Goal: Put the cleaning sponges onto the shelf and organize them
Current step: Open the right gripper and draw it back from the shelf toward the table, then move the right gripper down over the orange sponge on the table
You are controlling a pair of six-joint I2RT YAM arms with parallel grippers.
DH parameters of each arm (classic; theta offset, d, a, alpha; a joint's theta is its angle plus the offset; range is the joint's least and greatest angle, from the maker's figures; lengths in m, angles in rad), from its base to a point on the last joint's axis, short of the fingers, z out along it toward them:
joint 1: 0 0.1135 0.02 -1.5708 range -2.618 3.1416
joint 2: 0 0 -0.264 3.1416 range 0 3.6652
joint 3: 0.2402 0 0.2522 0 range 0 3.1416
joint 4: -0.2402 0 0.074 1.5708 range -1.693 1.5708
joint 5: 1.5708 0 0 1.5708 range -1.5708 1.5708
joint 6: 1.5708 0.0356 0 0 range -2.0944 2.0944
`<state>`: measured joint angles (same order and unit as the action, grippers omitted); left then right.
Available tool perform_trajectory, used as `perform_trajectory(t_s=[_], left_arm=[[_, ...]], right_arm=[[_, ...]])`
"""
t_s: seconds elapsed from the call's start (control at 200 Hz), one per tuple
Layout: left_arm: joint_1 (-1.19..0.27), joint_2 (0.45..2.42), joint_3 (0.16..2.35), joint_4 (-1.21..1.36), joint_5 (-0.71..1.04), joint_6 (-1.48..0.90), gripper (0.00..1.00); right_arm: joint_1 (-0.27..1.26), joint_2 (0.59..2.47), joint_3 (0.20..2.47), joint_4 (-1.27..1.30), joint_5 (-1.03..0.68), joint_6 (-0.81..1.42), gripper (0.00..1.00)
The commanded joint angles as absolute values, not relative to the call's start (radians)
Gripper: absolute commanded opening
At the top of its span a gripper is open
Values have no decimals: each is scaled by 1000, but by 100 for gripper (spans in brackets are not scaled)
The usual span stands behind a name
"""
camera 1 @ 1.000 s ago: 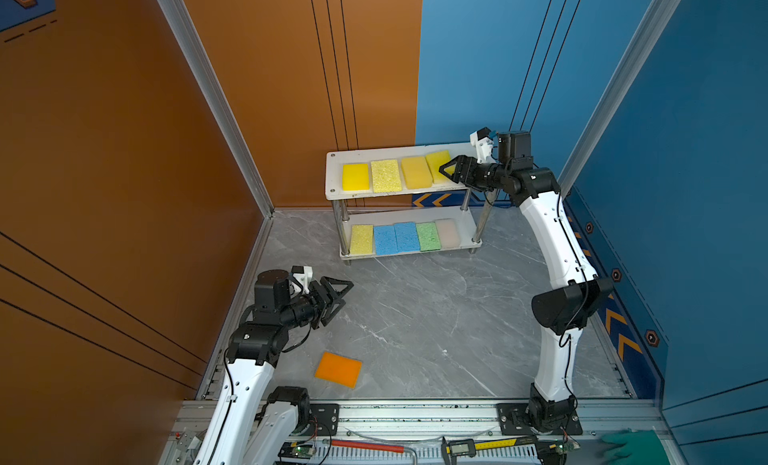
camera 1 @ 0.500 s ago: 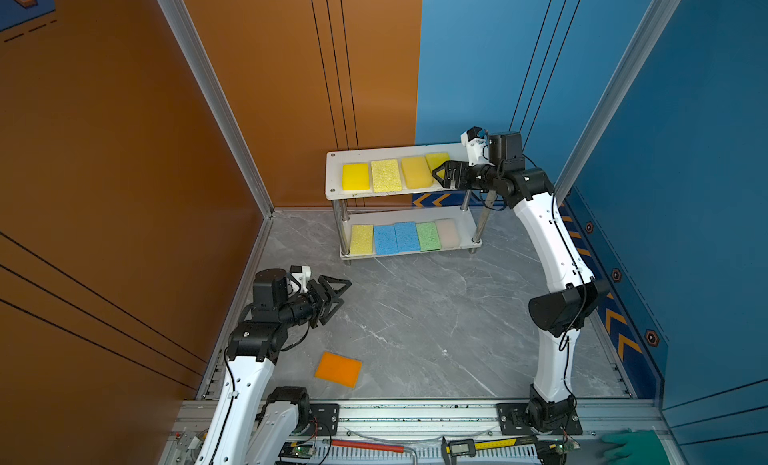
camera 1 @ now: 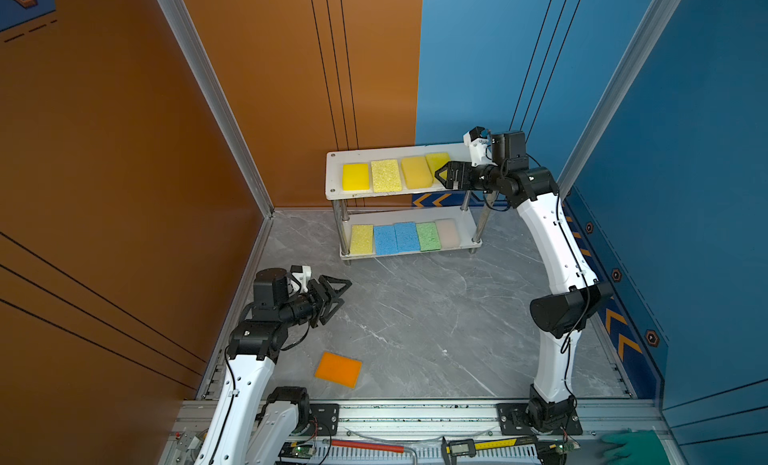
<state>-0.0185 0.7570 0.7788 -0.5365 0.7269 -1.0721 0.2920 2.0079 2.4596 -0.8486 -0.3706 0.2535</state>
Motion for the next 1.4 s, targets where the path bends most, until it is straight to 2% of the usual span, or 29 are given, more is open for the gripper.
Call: perform_trajectory(t_s=[0.0,0.16,0.32,0.546,0.631,0.731,0.836,0.856,0.901,1.176,1.391], left_arm=[[-9,761,798,-545,737,-1040,69],[-12,747,801,-545,715,-1041,69],[-23,709,780,-543,675,-1058,69],[-141,659,707,-538,557,-1100,70],[-212,639,671,-531,486,-1129,74],[-280,626,644,-528,411,-1162,77],[-317,615,640,-529,365,-1177,81],[-322,612,639,-529,360,-1178,85],[-330,603,635,-529,358,-1183,99],[-354,479,602,-580,375,-1223,98],[-342,395,627,-580,401,-1230,98]], right_arm=[[296,1873,2454,-818,-414,295,100],[293,1756,2386,-814,-409,327,100],[282,1598,2185,-815,-473,379,100],[263,1320,1716,-812,-620,464,100],[257,1234,1518,-816,-674,507,100],[277,1156,1301,-811,-684,568,100],[366,1101,1141,-791,-634,581,100],[386,1098,1119,-785,-622,583,100],[428,1102,1068,-766,-606,589,100],[721,1272,979,-594,-532,623,100],[920,1527,1063,-426,-581,646,100]])
